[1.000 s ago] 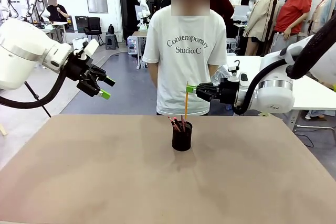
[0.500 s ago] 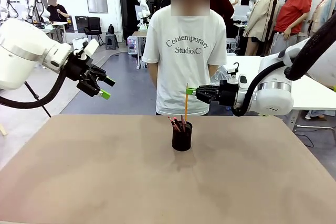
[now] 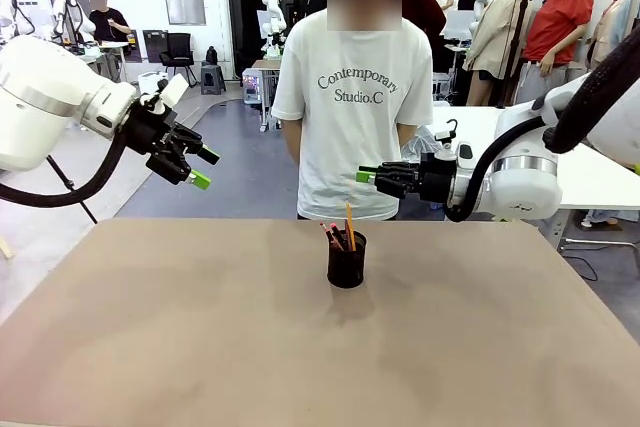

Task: Place the pens into the pen holder.
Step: Pick up a writing instrument from the table and place it into the Pen holder.

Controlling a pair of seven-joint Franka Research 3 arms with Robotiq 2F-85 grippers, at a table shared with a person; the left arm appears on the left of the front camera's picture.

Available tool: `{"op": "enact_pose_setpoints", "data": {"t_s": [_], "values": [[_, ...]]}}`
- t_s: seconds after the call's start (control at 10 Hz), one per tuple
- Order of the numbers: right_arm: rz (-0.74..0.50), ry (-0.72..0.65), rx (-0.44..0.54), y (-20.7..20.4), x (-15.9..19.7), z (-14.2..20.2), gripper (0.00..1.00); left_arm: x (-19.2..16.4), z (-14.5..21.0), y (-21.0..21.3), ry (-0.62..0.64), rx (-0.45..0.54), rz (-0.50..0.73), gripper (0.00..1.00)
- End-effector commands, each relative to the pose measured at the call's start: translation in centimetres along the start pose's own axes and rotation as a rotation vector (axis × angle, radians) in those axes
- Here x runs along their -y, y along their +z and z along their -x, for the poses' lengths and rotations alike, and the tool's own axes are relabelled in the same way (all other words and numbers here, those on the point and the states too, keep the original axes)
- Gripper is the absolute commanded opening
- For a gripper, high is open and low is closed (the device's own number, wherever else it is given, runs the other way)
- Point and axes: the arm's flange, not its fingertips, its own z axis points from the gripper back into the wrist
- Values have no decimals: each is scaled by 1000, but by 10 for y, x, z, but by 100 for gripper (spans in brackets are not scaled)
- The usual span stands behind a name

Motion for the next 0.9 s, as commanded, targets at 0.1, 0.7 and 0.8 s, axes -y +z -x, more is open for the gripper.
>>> {"op": "enact_pose_setpoints", "data": {"t_s": [0.1, 0.7, 0.8], "values": [[9, 11, -7, 4, -7, -7, 100, 1, -2, 2, 11, -13, 3, 100], [-25, 16, -43, 10, -7, -10, 100, 1, -2, 2, 11, -13, 3, 100], [-32, 11, -45, 11, -7, -11, 100, 1, -2, 2, 11, -13, 3, 100]]}}
